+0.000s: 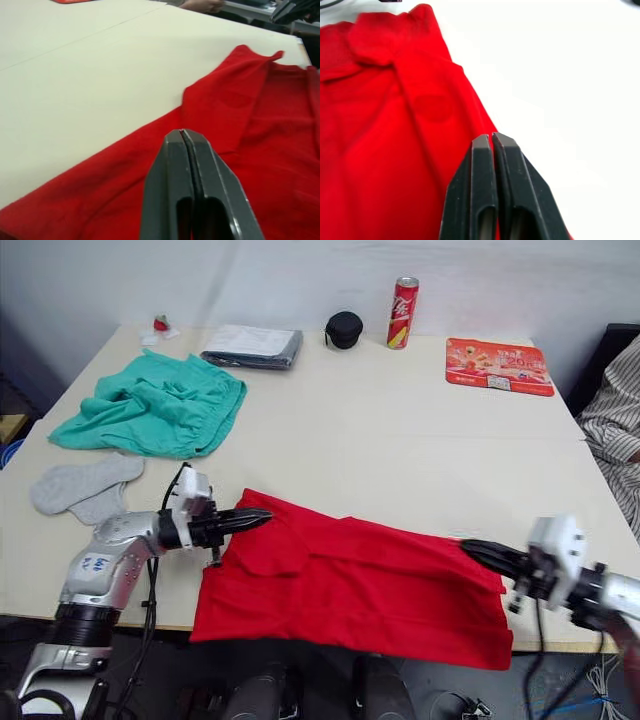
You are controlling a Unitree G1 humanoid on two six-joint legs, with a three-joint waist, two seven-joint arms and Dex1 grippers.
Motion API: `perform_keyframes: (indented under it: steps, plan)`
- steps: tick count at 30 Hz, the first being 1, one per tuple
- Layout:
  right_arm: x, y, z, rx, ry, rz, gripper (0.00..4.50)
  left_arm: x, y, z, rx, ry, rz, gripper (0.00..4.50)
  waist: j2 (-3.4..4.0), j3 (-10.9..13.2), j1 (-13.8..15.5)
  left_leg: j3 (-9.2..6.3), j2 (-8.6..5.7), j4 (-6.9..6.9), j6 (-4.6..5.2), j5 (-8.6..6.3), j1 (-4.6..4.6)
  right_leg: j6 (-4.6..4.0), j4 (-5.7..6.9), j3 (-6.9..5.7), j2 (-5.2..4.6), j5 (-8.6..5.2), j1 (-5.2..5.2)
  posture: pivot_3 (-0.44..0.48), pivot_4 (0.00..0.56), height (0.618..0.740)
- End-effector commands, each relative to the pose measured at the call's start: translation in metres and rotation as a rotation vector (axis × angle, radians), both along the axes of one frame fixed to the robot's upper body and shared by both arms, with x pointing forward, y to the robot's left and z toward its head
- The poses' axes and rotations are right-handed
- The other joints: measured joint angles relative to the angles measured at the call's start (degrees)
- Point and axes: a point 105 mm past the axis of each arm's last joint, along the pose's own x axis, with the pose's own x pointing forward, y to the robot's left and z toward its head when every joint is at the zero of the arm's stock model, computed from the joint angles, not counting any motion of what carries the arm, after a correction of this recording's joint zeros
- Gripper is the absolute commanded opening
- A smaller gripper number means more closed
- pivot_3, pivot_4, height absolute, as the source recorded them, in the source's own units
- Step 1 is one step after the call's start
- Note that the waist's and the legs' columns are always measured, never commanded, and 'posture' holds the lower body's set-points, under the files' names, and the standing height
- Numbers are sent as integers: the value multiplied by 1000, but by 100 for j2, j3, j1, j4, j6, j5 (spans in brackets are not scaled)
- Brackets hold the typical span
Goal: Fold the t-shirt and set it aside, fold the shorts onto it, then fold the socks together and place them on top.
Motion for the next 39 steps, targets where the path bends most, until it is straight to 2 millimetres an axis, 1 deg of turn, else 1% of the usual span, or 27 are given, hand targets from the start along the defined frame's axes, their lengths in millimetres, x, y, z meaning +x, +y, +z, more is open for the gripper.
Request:
perform_keyframes:
  steps: [1,3,5,7,8,10,14,18,20,23,25,26,28,31,33,34,36,38,39]
  plan:
    - [15,27,-19,-12,-35,-47,0,8,-10,-4,51,-52,27,46,1,0,-5,2,-2,0,0,0,-3,1,0,1,-1,-1,-3,0,150,740]
    - [18,48,-34,-15,-39,-36,0,9,-17,-14,91,-58,19,46,1,0,-9,7,-1,3,0,0,-5,2,-2,1,2,-1,-4,0,150,740]
    - [17,63,-48,-11,-30,-35,0,12,-22,-22,101,-44,31,46,1,0,-14,9,-1,5,0,1,-6,3,-1,2,3,-1,-4,0,150,740]
    - [19,66,-57,0,-23,-75,0,14,-25,-28,101,-29,49,46,1,0,-17,9,-1,7,1,1,-6,3,1,2,3,-2,-4,0,150,740]
    - [19,62,-62,-14,-18,-103,0,18,-24,-31,96,-16,86,46,1,0,-19,9,-1,7,2,2,-5,4,2,3,3,-1,-2,0,150,740]
    - [20,49,-69,-26,-13,-165,0,25,-20,-38,92,4,164,46,-1,-1,-15,9,-1,10,4,2,-4,5,4,4,2,-1,-2,0,150,740]
    - [18,11,-70,-36,-11,-274,0,30,-9,-53,125,39,248,46,-10,-11,-10,6,-1,10,8,0,16,6,3,4,0,0,19,0,150,740]
    - [12,-42,-75,-60,-3,-406,0,33,2,-62,137,53,301,46,-11,-31,-12,5,-1,8,11,-3,26,8,3,4,-1,2,27,0,150,740]
    - [8,-65,-77,-42,-2,-469,0,34,4,-63,122,63,310,46,-11,-39,-14,5,0,6,12,-4,34,8,3,4,0,2,33,0,150,740]
    - [4,-90,-79,-35,-15,-529,0,33,4,-60,95,52,303,46,-14,-46,-32,5,2,1,13,-4,39,7,3,5,1,2,35,0,150,740]
    - [3,-101,-76,-17,-32,-552,0,34,5,-54,66,29,304,46,-14,-47,-40,6,2,1,12,-4,40,7,4,5,2,2,35,0,150,740]
    - [3,-103,-71,3,-51,-546,0,34,7,-47,32,17,293,46,-14,-47,-42,6,2,1,12,-4,40,7,4,5,2,1,35,0,150,740]
    - [4,-101,-57,48,-93,-514,0,30,8,-33,-51,-15,246,46,-11,-45,-46,5,2,-1,11,-4,38,7,4,5,2,1,33,0,150,740]
    - [5,-81,-29,95,-161,-399,0,17,9,-13,-117,-51,128,46,10,-32,-62,5,3,-2,5,0,18,6,4,5,2,1,14,0,150,740]
    - [6,-62,-17,98,-184,-314,0,12,9,-11,-99,-53,81,46,18,-27,-71,6,2,-2,3,1,13,6,4,5,2,1,9,0,150,740]
    - [6,-53,-14,103,-187,-283,0,11,10,-11,-85,-54,68,46,18,-27,-75,6,3,-2,2,2,13,6,5,5,2,1,8,0,150,740]
    - [5,-34,-17,88,-170,-218,0,10,9,-17,-45,-56,51,46,18,-27,-65,4,3,-3,1,2,14,6,4,4,2,1,10,0,150,740]
    - [6,-16,-34,39,-124,-172,0,11,12,-34,27,-37,69,46,18,-27,-54,3,2,-3,2,1,15,6,3,3,1,1,12,0,150,740]
    - [8,-12,-41,20,-108,-169,0,11,13,-42,56,-30,83,46,17,-28,-42,3,1,-3,3,0,14,6,2,4,0,1,11,0,150,740]
